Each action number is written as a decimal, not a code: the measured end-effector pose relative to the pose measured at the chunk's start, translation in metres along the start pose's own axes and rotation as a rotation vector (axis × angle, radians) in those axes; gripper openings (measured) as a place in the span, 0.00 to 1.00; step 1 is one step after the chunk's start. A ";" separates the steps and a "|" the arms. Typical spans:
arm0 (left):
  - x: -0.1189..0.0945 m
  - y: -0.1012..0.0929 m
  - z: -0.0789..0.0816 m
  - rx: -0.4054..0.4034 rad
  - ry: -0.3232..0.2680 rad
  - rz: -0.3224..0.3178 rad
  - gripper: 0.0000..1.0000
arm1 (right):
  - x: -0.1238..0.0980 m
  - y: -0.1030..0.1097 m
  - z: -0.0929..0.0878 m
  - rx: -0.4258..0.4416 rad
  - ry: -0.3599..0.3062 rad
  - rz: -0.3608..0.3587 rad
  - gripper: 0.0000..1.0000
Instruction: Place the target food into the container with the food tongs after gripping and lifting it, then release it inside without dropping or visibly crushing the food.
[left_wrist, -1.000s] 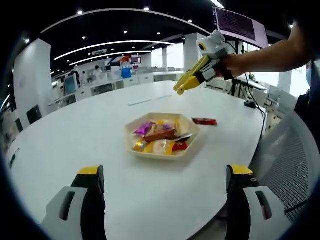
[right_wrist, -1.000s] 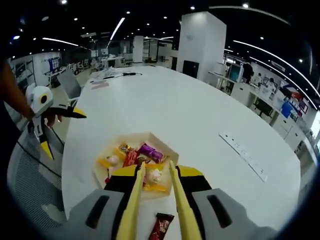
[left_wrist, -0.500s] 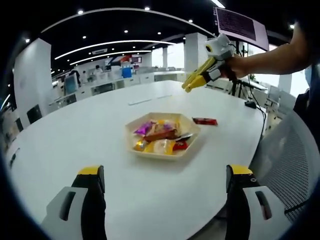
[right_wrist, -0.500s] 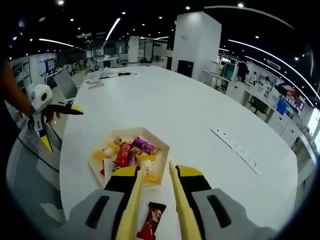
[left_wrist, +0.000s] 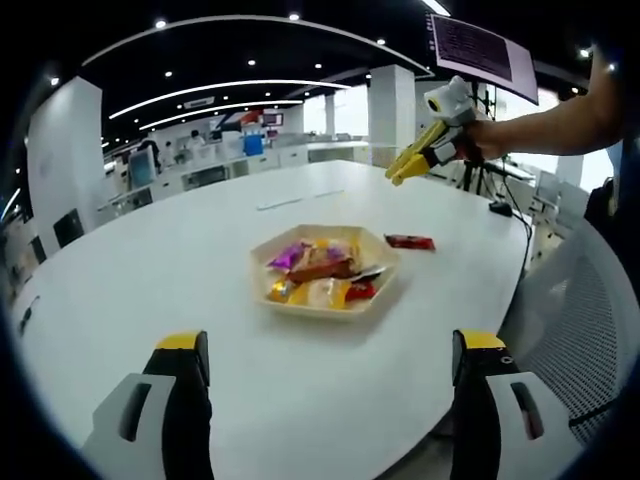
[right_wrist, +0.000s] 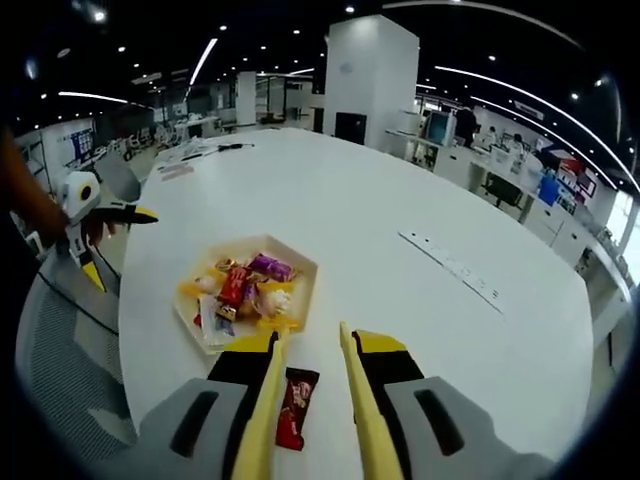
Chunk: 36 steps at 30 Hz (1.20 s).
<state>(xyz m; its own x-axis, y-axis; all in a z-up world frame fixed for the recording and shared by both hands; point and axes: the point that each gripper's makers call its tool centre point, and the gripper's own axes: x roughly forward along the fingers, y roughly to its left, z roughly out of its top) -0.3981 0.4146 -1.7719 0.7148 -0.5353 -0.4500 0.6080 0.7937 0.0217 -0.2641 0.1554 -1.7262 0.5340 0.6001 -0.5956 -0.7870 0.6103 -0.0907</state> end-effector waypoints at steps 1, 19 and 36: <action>0.000 0.000 0.000 0.000 -0.002 0.001 0.98 | -0.002 0.000 -0.002 0.003 0.003 -0.003 0.28; 0.000 0.000 -0.001 -0.002 0.007 0.000 0.98 | -0.018 -0.005 -0.017 0.032 0.010 -0.035 0.29; 0.001 0.001 -0.003 0.002 0.014 0.001 0.98 | -0.002 0.007 -0.048 0.091 0.030 -0.035 0.28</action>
<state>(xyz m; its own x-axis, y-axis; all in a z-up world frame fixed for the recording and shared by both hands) -0.3982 0.4159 -1.7750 0.7107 -0.5301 -0.4626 0.6076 0.7939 0.0237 -0.2858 0.1339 -1.7638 0.5502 0.5624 -0.6173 -0.7357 0.6761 -0.0397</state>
